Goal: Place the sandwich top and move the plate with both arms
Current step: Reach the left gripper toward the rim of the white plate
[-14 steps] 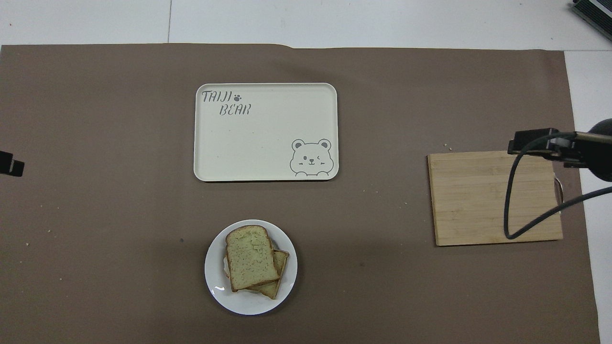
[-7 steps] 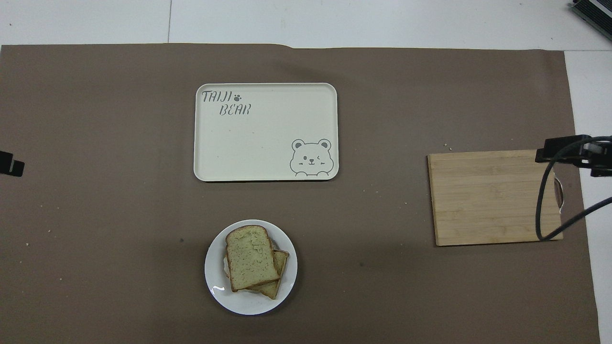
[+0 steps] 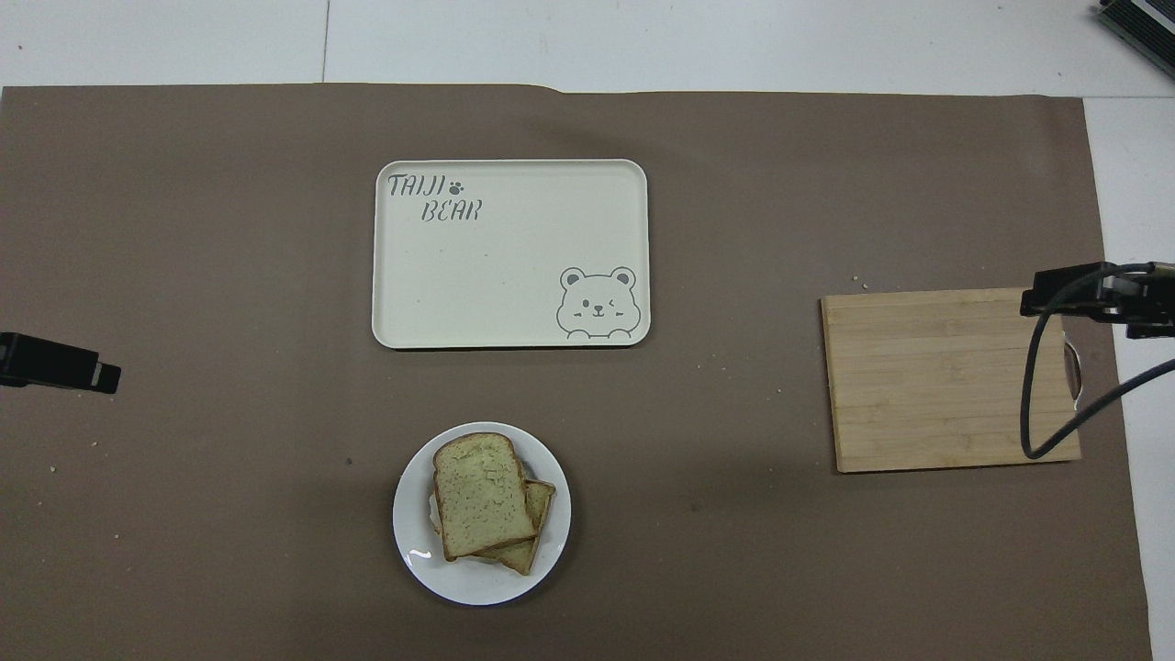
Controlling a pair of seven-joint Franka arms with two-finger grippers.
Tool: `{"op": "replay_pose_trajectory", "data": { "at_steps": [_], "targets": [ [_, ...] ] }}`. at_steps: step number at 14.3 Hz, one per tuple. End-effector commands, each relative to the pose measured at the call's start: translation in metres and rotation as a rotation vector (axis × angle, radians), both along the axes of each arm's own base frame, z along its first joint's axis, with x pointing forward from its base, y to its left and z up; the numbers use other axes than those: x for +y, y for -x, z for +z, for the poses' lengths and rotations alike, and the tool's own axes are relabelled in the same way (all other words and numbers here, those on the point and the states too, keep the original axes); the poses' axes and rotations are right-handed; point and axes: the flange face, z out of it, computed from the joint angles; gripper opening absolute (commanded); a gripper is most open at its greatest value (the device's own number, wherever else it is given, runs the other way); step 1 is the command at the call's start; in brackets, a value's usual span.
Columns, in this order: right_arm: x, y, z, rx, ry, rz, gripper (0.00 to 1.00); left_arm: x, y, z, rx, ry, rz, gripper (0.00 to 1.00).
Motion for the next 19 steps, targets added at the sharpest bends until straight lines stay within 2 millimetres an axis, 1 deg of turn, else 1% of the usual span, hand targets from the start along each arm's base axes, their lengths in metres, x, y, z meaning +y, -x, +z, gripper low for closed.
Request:
{"op": "replay_pose_trajectory", "data": {
  "at_steps": [1,2,3,4,5,6,7,9,10,11,12,13,14,15,16,17,18,19],
  "targets": [
    [-0.010,0.004,-0.001,0.014,0.022,0.047,1.00,-0.013,0.040,-0.060,-0.012,0.106,0.002,1.00],
    [-0.015,0.004,-0.001,0.015,0.020,0.055,1.00,-0.019,0.046,-0.083,0.003,0.166,0.004,1.00],
    [-0.021,0.004,-0.001,0.015,0.018,0.048,1.00,-0.027,0.050,-0.102,0.012,0.187,0.005,1.00],
    [-0.020,0.004,-0.001,0.015,0.017,0.053,1.00,-0.041,0.057,-0.120,0.010,0.202,-0.005,1.00],
    [-0.028,0.004,0.000,0.012,0.013,0.041,1.00,-0.047,0.065,-0.139,0.004,0.233,0.014,1.00],
    [-0.033,0.003,-0.002,0.015,0.011,0.035,1.00,-0.048,0.073,-0.158,-0.003,0.259,0.033,1.00],
    [-0.033,0.002,-0.003,0.019,0.013,0.034,1.00,-0.049,0.078,-0.173,-0.010,0.303,0.023,1.00],
    [-0.032,0.003,-0.004,0.024,0.011,0.048,1.00,-0.052,0.089,-0.203,-0.011,0.382,0.060,1.00],
    [-0.031,0.006,-0.004,0.034,0.010,0.049,1.00,-0.056,0.093,-0.213,-0.019,0.414,0.083,1.00],
    [-0.031,0.008,-0.003,0.037,0.009,0.052,1.00,-0.067,0.099,-0.223,-0.020,0.454,0.068,1.00],
    [-0.030,0.011,-0.007,0.050,0.008,0.066,1.00,-0.069,0.106,-0.241,-0.024,0.472,0.053,1.00],
    [-0.029,0.013,-0.006,0.050,0.008,0.093,1.00,-0.066,0.115,-0.262,-0.040,0.488,0.043,1.00],
    [-0.029,0.014,-0.008,0.065,0.009,0.106,1.00,-0.065,0.123,-0.278,-0.051,0.512,0.034,1.00],
    [-0.029,0.014,-0.006,0.068,0.011,0.107,1.00,-0.065,0.131,-0.291,-0.046,0.542,0.021,1.00],
    [-0.027,0.012,-0.006,0.071,0.022,0.112,1.00,-0.065,0.135,-0.301,-0.043,0.567,0.014,0.97],
    [-0.029,0.012,-0.006,0.074,0.044,0.114,1.00,-0.066,0.138,-0.308,-0.038,0.585,0.021,0.91],
    [-0.027,0.013,-0.006,0.081,0.048,0.117,1.00,-0.066,0.139,-0.314,-0.032,0.602,0.041,0.87],
    [-0.024,0.013,-0.006,0.077,0.035,0.120,1.00,-0.066,0.138,-0.318,-0.033,0.618,0.053,0.86]
  ]
}}
